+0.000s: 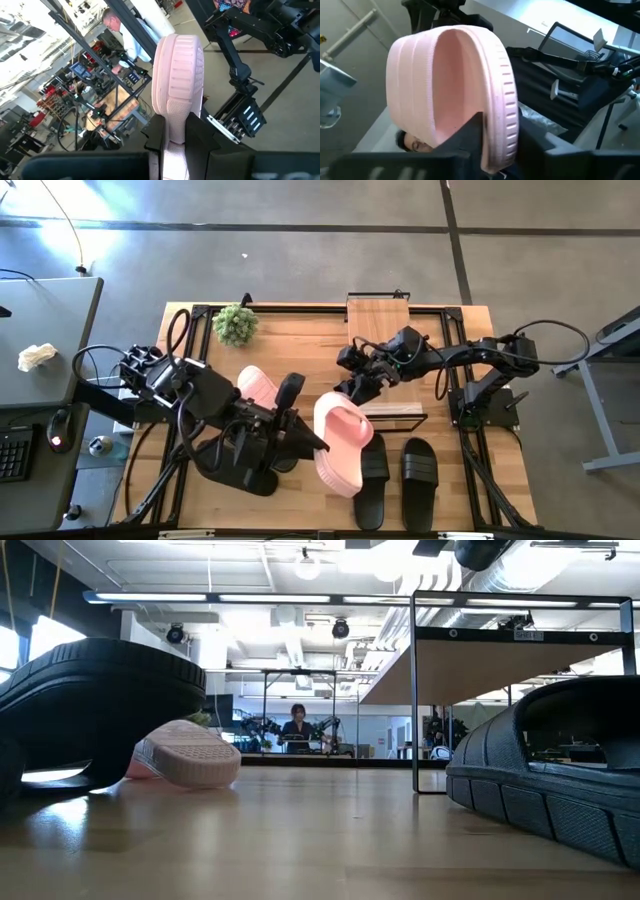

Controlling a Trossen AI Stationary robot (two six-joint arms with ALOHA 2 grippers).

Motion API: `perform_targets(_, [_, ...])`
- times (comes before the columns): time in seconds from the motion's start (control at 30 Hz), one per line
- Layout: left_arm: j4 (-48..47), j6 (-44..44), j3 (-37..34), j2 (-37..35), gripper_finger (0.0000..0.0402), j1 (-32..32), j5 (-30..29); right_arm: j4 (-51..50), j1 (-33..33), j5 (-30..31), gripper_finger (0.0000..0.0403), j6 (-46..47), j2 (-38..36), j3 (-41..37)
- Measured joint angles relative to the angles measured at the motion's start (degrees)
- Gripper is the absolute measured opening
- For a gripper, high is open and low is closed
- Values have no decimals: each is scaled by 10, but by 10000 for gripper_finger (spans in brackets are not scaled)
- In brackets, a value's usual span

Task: Pick and place slides into the shelf
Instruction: Put the pink slipper under the shelf

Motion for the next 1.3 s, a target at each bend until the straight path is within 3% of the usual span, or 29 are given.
perform_targets(0.17, [2,-38,0,0,77,0,-15,0,1,-3,12,-10,0,0])
perform_targets(0.47, [-4,-139,0,0,161,-1,-74,2,1,-8,6,-13,0,0])
perform_targets(0.67, [-70,-218,1,-12,196,-1,-94,2,1,-10,5,-10,0,0])
perform_targets(1.03, [-195,-501,1,-70,213,-1,-74,0,-32,-31,5,-32,0,0])
perform_targets(1.3, [-289,-668,1,-96,214,0,-126,-32,-92,-52,5,-73,-38,0])
